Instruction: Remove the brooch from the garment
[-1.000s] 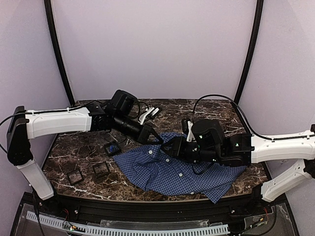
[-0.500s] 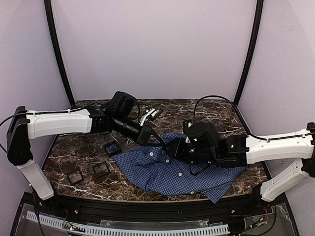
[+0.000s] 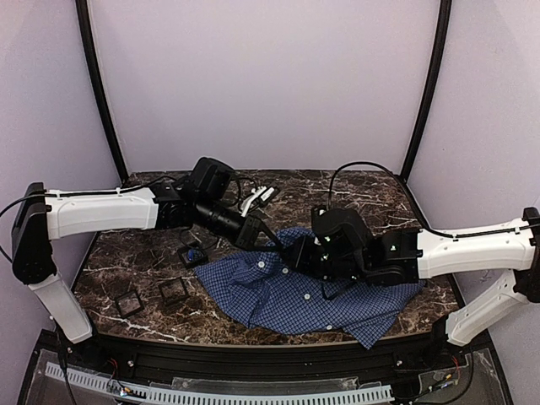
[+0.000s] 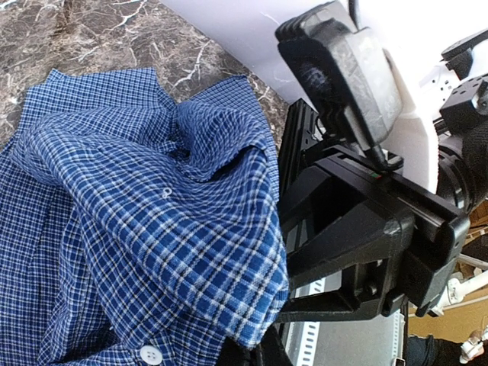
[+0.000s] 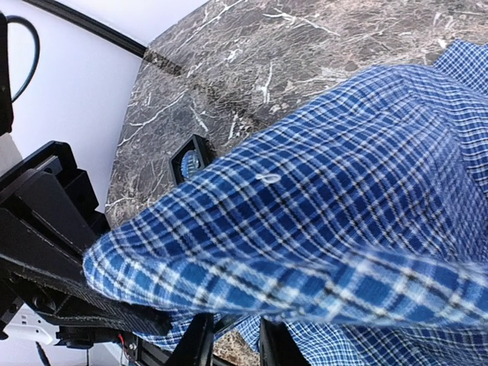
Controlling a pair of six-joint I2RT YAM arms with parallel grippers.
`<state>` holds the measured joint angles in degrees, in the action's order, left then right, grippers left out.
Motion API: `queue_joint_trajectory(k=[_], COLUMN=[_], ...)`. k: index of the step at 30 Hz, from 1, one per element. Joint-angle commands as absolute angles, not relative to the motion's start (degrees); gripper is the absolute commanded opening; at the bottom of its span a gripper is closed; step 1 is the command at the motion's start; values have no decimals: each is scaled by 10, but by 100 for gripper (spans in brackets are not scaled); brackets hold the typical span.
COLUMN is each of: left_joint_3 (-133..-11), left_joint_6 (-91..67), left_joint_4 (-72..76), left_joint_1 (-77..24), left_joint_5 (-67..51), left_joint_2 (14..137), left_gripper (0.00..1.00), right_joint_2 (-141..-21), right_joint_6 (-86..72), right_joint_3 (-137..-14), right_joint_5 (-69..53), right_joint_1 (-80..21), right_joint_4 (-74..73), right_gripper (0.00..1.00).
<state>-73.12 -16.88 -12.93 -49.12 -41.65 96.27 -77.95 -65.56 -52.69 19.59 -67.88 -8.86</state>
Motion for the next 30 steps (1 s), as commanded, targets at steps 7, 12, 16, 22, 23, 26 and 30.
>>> queue_joint_trajectory(k=[7, 12, 16, 22, 23, 26, 30], left_joint_3=[-741, -740, -740, -747, -749, -757, -778], left_joint_6=[-146, -144, -143, -140, -139, -136, -131], left_joint_4=[-176, -173, -173, -188, -190, -208, -249], left_joint_1=[-496, -496, -496, -496, -496, -496, -496], left_joint_5=[-339, -345, -347, -335, -334, -327, -296], left_joint_2=[939, 937, 937, 946, 949, 962, 985], left_gripper=[1, 1, 1, 1, 1, 7, 16], right_joint_2=[-798, -807, -806, -788, -785, -778, -762], right_joint_6=[-660, -661, -657, -625, -614, -582, -553], right_joint_3=[-555, -559, -555, -543, -543, -551, -558], right_joint_5=[246, 251, 257, 262, 262, 261, 265], right_joint_1=[-690, -690, -690, -690, -690, -690, -689], right_joint_4=[-140, -152, -159, -144, -142, -151, -173], right_gripper=[6, 0, 0, 0, 0, 0, 0])
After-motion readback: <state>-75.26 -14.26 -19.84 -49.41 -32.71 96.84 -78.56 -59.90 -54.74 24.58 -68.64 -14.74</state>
